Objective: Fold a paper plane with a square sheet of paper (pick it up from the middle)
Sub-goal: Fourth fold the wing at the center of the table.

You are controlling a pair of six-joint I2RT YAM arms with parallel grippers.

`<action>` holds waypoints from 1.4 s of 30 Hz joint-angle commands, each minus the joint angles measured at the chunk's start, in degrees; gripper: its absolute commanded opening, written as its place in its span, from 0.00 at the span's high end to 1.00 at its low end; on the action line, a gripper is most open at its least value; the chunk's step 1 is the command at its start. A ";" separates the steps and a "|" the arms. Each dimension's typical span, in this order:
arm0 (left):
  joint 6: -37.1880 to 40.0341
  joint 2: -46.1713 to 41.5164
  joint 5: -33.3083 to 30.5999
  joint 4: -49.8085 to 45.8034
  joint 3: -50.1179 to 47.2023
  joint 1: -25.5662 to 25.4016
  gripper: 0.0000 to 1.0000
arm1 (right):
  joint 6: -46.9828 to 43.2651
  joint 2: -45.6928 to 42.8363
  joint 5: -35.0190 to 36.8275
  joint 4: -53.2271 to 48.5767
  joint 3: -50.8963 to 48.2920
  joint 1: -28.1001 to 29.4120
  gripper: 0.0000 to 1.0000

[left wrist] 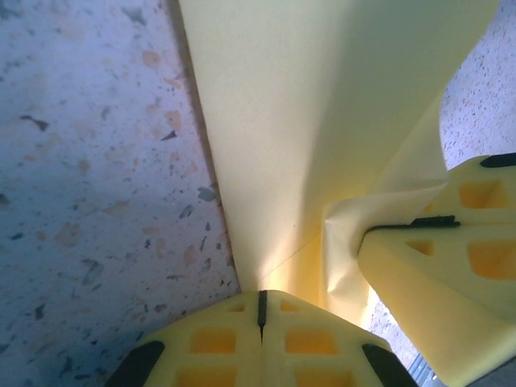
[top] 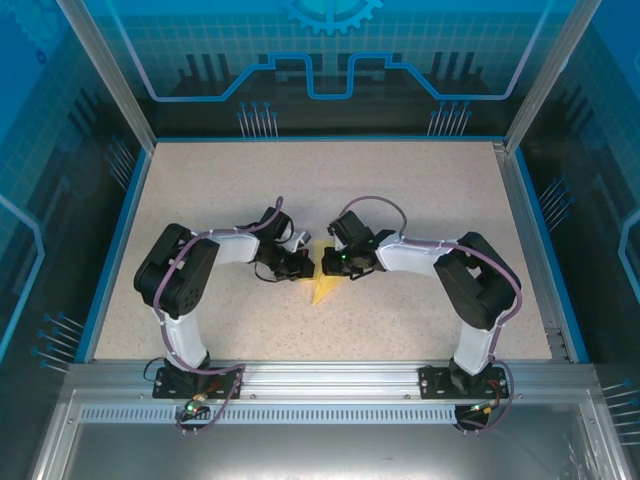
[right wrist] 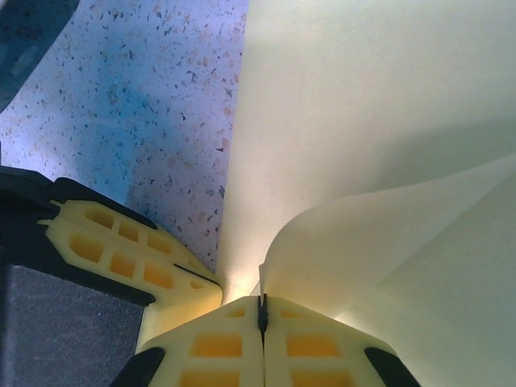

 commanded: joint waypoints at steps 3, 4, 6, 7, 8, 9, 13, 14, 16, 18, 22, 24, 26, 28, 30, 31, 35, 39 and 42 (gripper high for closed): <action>-0.72 -0.96 1.71 0.88 -1.16 0.77 1.00 | -0.80 1.37 -1.17 -0.63 1.88 1.07 0.94; -0.70 -0.93 1.79 1.00 -1.28 0.74 1.00 | -0.76 1.49 -1.13 -0.64 1.94 1.12 0.93; -0.63 -0.74 1.82 1.09 -1.33 0.85 1.00 | -0.67 1.55 -1.08 -0.63 2.12 1.12 0.93; -0.63 -0.70 1.80 1.17 -1.44 0.85 1.00 | -0.72 1.64 -1.14 -0.59 2.21 1.13 0.92; -0.63 -0.71 1.80 1.21 -1.51 0.85 1.00 | -0.63 1.80 -1.17 -0.50 2.22 1.30 0.91; -0.73 -0.74 1.84 1.41 -1.57 0.85 1.00 | -0.61 1.89 -1.29 -0.41 2.35 1.21 0.91; -1.07 -1.05 2.06 2.11 -1.95 0.93 1.00 | -0.58 2.50 -1.35 -0.39 2.78 1.32 0.90; -1.13 -1.18 2.14 2.30 -1.95 0.98 1.00 | -0.58 2.65 -1.36 -0.37 2.88 1.26 0.90; -1.40 -1.27 2.39 2.81 -2.16 1.03 1.00 | -0.58 3.00 -1.56 -0.32 3.22 1.39 0.90; -1.60 -1.23 2.58 3.14 -2.34 1.06 1.00 | -0.59 3.25 -1.65 -0.28 3.45 1.47 0.90; -1.90 -1.39 3.09 3.82 -2.60 1.24 1.00 | -0.52 3.88 -1.86 0.05 3.67 1.50 0.89; -1.95 -1.62 3.20 4.04 -2.69 1.35 1.00 | -0.41 4.13 -1.87 0.19 3.69 1.46 0.88; -2.05 -1.95 3.22 4.01 -2.76 1.37 1.00 | -0.36 4.32 -2.03 0.50 3.62 1.46 0.86; -1.95 -2.25 3.29 4.00 -2.94 1.45 1.00 | -0.32 4.41 -2.04 0.58 3.65 1.58 0.84; -2.03 -2.59 3.29 3.91 -2.89 1.53 1.00 | -0.41 4.50 -1.96 0.51 3.69 1.50 0.84; -2.12 -2.82 3.28 3.84 -2.90 1.54 1.00 | -0.49 4.50 -1.89 0.42 3.63 1.58 0.84; -2.24 -3.68 3.47 3.76 -2.89 1.54 1.00 | -0.59 4.59 -2.05 0.42 3.49 1.52 0.84; -1.86 -3.35 3.38 3.32 -2.55 1.55 1.00 | -0.47 3.52 -2.22 0.85 3.10 1.52 0.84; -1.77 -3.07 3.46 3.31 -2.55 1.60 1.00 | -0.83 2.30 -1.96 0.02 3.01 1.53 0.84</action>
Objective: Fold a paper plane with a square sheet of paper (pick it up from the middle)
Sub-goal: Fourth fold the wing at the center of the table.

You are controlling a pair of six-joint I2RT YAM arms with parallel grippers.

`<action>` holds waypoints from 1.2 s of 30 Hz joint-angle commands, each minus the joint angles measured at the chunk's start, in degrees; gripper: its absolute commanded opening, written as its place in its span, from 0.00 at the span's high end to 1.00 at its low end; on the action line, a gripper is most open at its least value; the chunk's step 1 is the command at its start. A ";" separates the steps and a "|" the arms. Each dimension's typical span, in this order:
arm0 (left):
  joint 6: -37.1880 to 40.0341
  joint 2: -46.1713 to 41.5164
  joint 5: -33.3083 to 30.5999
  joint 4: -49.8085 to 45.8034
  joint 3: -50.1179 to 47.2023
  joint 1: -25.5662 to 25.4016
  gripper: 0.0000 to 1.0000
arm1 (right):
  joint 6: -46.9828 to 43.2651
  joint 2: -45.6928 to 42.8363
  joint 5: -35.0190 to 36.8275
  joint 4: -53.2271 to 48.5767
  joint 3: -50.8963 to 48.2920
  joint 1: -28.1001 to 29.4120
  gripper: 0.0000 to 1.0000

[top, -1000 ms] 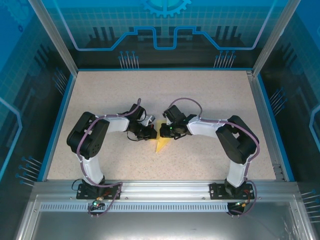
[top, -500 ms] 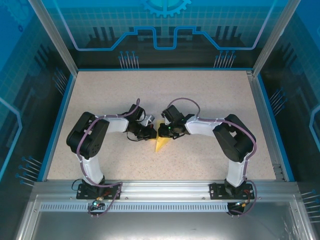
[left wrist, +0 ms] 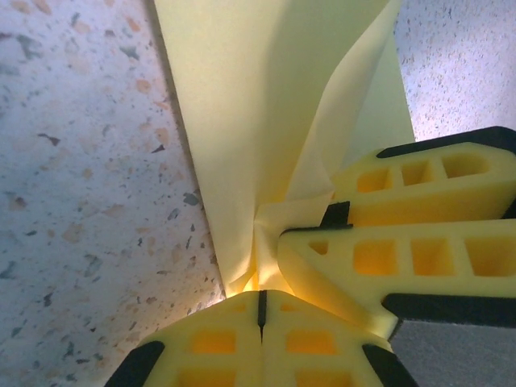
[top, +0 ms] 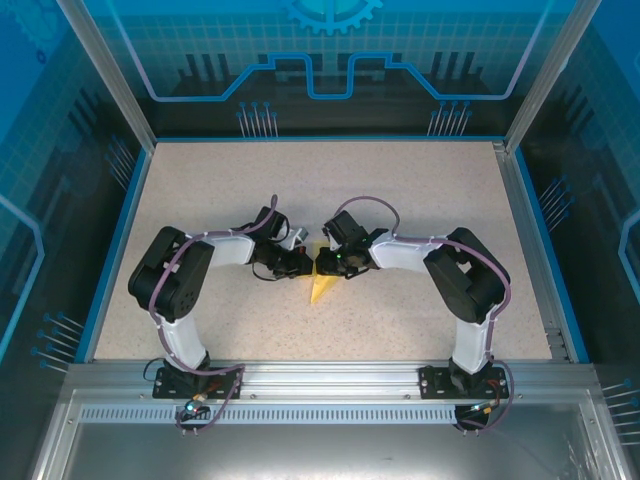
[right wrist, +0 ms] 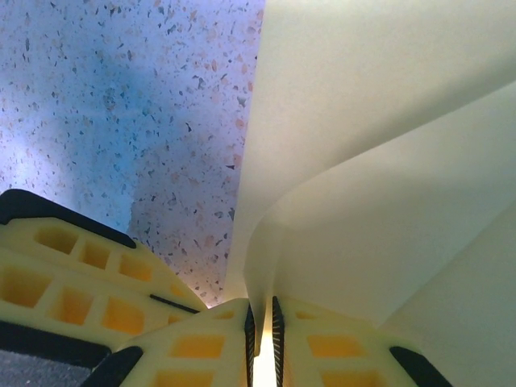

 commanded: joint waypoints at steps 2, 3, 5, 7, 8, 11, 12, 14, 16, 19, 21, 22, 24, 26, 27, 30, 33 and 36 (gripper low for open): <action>-0.28 -0.91 1.76 -0.33 -0.49 0.51 1.00 | -1.07 -1.92 -0.74 -1.16 0.25 1.11 0.84; -0.29 -0.91 1.84 -0.35 -0.43 0.56 1.00 | -1.07 -2.16 -0.70 -1.27 -0.02 1.17 0.85; -0.48 -1.23 1.84 -0.31 -0.40 0.57 1.00 | -1.13 -2.25 -0.64 -1.53 -0.27 1.14 0.85; -0.75 -1.84 1.76 -0.26 -0.48 0.53 1.00 | -1.11 -1.97 -0.79 -1.38 -0.38 1.09 0.85; -0.87 -2.50 1.57 -0.31 -0.60 0.58 1.00 | -1.11 -1.89 -0.86 -1.27 -0.34 1.09 0.86; -0.33 -5.01 -0.08 -1.71 -1.14 0.51 0.99 | -1.09 -1.80 -0.86 -1.12 -0.43 1.15 0.86; -0.10 -5.96 -0.70 -2.47 -1.34 0.51 0.96 | -1.02 -1.76 -0.91 -1.16 -0.34 1.11 0.86; 0.21 -7.41 -1.13 -3.16 -1.94 0.52 0.90 | -0.98 -1.65 -0.97 -1.06 -0.38 1.11 0.86; 0.05 -8.40 -1.22 -3.22 -2.80 0.43 0.84 | -0.78 -1.66 -1.16 -0.64 -0.47 1.10 0.86; -0.40 -9.80 -1.76 -2.75 -4.68 -0.13 0.77 | -0.50 -1.51 -1.76 -0.05 -0.78 1.08 0.85; -0.73 -10.97 -2.84 -2.12 -6.21 -0.93 0.72 | -0.10 -1.64 -2.30 0.60 -1.15 1.00 0.86; -0.85 -11.44 -3.16 -1.72 -6.76 -1.24 0.71 | -0.06 -1.66 -2.45 0.69 -1.26 0.95 0.86; -1.42 -12.23 -3.98 -0.50 -7.97 -2.55 0.68 | 0.27 -1.76 -3.12 1.38 -1.61 0.74 0.86; -1.41 -12.34 -5.17 -0.07 -8.35 -3.81 0.67 | 0.30 -1.71 -3.41 1.60 -1.87 0.65 0.86; -1.41 -12.10 -5.68 0.27 -8.44 -4.28 0.66 | 0.43 -1.82 -3.55 1.76 -2.01 0.64 0.86; -2.53 -11.16 -5.40 2.69 -9.27 -4.97 0.66 | 0.94 -1.72 -4.38 2.89 -2.69 0.38 0.86; -2.94 -10.55 -5.96 3.82 -9.46 -6.21 0.67 | 1.46 -1.83 -5.15 3.98 -3.46 0.11 0.87; -2.79 -9.50 -6.84 4.19 -9.37 -6.40 0.71 | 1.61 -2.01 -5.39 4.33 -3.92 -0.08 0.86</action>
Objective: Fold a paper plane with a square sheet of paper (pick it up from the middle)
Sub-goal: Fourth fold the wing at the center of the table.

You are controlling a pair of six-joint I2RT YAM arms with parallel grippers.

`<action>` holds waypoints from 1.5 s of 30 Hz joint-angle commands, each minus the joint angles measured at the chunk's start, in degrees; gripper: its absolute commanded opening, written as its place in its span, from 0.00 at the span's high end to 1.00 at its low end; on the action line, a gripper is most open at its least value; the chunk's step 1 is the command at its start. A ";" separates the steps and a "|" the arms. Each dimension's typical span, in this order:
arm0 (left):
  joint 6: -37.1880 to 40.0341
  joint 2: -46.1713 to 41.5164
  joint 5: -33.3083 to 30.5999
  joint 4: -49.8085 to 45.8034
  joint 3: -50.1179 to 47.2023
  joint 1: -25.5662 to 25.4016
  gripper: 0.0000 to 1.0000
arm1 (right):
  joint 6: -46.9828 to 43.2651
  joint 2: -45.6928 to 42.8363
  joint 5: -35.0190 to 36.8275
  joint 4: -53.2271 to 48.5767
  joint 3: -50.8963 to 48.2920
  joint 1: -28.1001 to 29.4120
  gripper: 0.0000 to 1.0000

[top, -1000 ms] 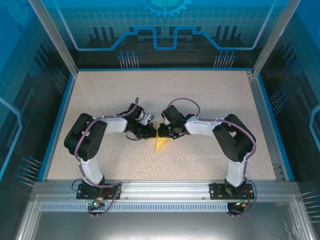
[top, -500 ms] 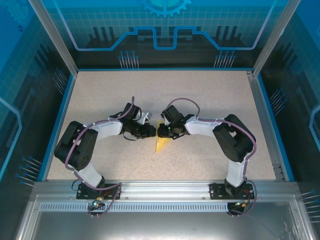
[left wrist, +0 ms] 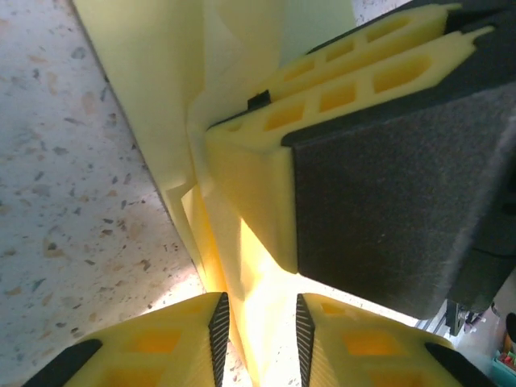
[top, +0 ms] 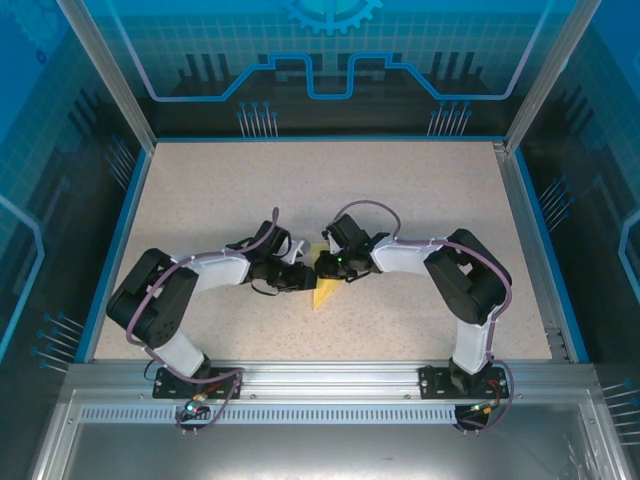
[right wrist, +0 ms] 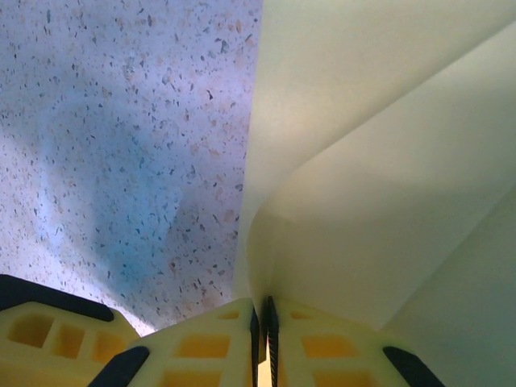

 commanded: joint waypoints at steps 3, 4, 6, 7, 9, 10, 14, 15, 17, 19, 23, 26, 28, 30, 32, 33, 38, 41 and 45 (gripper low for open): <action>-0.78 1.65 -1.76 2.07 -0.45 -1.12 0.74 | 1.00 -1.65 -2.44 1.32 -1.58 -0.49 0.87; -0.86 1.71 -1.98 2.12 -0.50 -1.30 0.75 | 1.08 -1.70 -2.47 1.42 -1.70 -0.54 0.87; -0.94 2.13 -2.56 2.12 -0.55 -1.62 0.78 | 1.35 -1.81 -2.90 2.16 -2.23 -0.78 0.87; -0.89 2.39 -2.83 2.16 -0.52 -1.68 0.79 | 1.52 -1.93 -3.02 2.43 -2.40 -0.79 0.87; -0.79 2.94 -3.22 2.25 -0.50 -1.93 0.81 | 1.86 -2.13 -3.46 3.24 -3.00 -0.96 0.87; -0.90 3.09 -3.43 2.34 -0.49 -1.99 0.81 | 1.90 -2.13 -3.63 3.42 -3.06 -1.02 0.87; -0.49 3.58 -5.10 1.59 -0.10 -2.55 0.85 | 2.28 -2.15 -4.17 4.15 -3.58 -1.19 0.87; -0.44 3.69 -5.39 1.51 -0.22 -2.58 0.85 | 2.36 -2.28 -4.22 4.33 -3.68 -1.16 0.87; -0.21 3.91 -5.69 1.43 -0.35 -2.67 0.87 | 2.33 -2.34 -4.26 4.33 -3.74 -1.22 0.87; 0.05 4.28 -6.02 1.11 -0.11 -2.71 0.89 | 2.36 -2.58 -4.36 4.50 -3.84 -1.28 0.86; 0.54 5.05 -6.40 0.80 0.24 -2.64 0.91 | 2.58 -3.17 -4.11 4.68 -4.03 -1.40 0.82; 0.79 5.49 -6.45 0.65 0.43 -2.65 0.91 | 2.45 -3.83 -4.00 4.77 -4.07 -1.69 0.80; 1.02 5.70 -6.44 0.59 0.48 -2.79 0.92 | 2.57 -4.29 -3.94 5.03 -4.23 -1.86 0.77; 1.24 5.80 -6.33 0.45 0.69 -2.75 0.92 | 2.60 -4.92 -3.64 5.40 -4.73 -2.09 0.73; 1.33 5.80 -6.23 0.41 0.66 -2.88 0.93 | 3.05 -5.61 -3.45 6.30 -5.43 -2.44 0.72; 1.34 5.80 -6.22 0.30 0.66 -2.89 0.93 | 3.09 -5.96 -3.31 6.52 -5.60 -2.70 0.72; 1.42 5.72 -6.13 0.21 0.53 -3.06 0.93 | 3.89 -6.11 -4.05 8.53 -6.07 -3.98 0.73; 1.43 5.55 -6.47 0.20 0.31 -3.06 0.93 | 4.38 -5.16 -4.97 9.62 -5.67 -4.32 0.76; 1.38 5.52 -6.48 0.20 0.21 -3.14 0.93 | 4.69 -2.49 -6.21 10.35 -4.19 -4.43 0.82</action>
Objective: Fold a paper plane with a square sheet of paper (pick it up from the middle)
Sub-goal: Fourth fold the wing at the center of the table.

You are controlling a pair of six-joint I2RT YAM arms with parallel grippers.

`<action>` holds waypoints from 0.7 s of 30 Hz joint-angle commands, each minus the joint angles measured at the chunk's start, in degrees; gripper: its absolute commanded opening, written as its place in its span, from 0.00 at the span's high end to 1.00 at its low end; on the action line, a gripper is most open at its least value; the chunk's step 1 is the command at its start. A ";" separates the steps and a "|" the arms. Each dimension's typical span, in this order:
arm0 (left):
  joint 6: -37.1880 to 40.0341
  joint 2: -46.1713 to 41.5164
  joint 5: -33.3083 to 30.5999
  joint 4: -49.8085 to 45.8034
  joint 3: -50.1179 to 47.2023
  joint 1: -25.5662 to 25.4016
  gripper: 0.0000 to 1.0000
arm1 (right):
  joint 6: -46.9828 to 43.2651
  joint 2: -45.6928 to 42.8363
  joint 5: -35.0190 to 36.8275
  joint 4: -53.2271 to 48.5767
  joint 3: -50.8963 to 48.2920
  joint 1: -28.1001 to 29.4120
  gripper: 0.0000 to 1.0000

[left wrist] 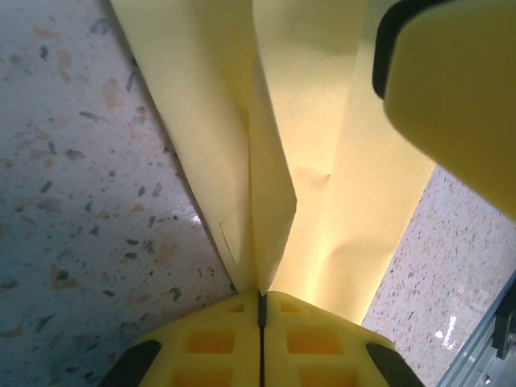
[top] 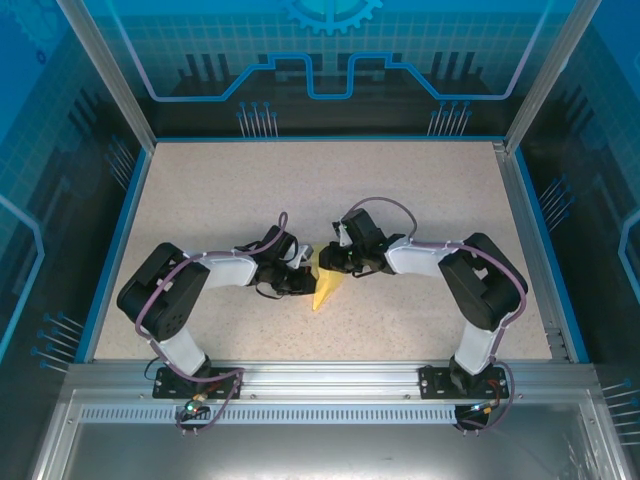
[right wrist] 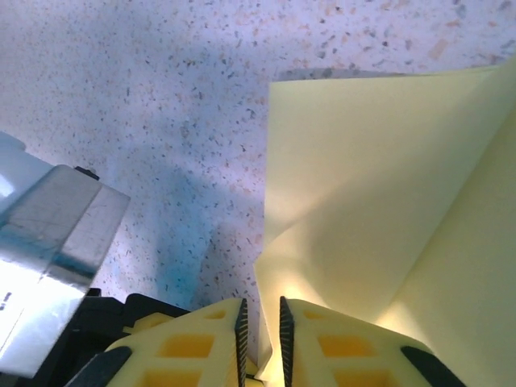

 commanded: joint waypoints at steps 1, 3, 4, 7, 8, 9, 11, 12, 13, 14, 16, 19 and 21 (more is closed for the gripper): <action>1.65 1.76 -2.11 -1.19 0.08 -0.87 0.93 | 0.50 2.69 -1.98 1.55 1.40 -0.59 0.83; 1.79 1.37 -2.22 -1.30 -0.10 -0.81 0.93 | 0.47 3.94 -2.41 1.51 1.99 -0.83 0.83; 1.80 1.21 -2.35 -1.42 -0.07 -0.82 0.93 | 0.28 4.40 -2.29 1.33 2.23 -0.76 0.84; 1.96 0.85 -2.62 -1.57 -0.23 -0.84 0.92 | -0.02 5.83 -2.58 0.90 2.98 -0.98 0.84; 1.96 0.77 -2.61 -1.58 -0.24 -0.80 0.92 | -0.11 6.47 -2.68 0.93 3.33 -0.98 0.84; 1.94 0.69 -2.57 -1.65 -0.20 -0.87 0.92 | -0.15 7.00 -2.86 1.01 3.56 -0.98 0.84; 1.81 0.64 -2.54 -1.78 -0.18 -0.82 0.91 | -0.43 7.81 -2.61 0.48 4.07 -0.98 0.84; 1.81 0.46 -2.45 -1.84 -0.08 -0.85 0.91 | -0.66 8.19 -2.36 0.00 4.31 -0.97 0.84; 1.85 0.32 -2.46 -1.98 -0.18 -0.86 0.91 | -0.95 8.44 -2.26 -0.37 4.56 -0.98 0.84; 1.79 0.05 -2.45 -2.05 -0.19 -0.87 0.90 | -1.26 8.76 -1.95 -1.14 4.82 -0.98 0.84; 1.79 -0.57 -2.37 -2.35 -0.25 -0.87 0.89 | -1.96 9.05 -1.17 -2.67 5.38 -0.98 0.84; 1.69 -1.81 -2.53 -2.96 -0.31 -0.82 0.87 | -2.74 9.11 -0.49 -3.73 5.55 -0.98 0.84; 1.75 -2.72 -2.71 -3.70 -0.24 -0.79 0.85 | -3.19 9.10 -0.16 -4.49 5.64 -0.98 0.85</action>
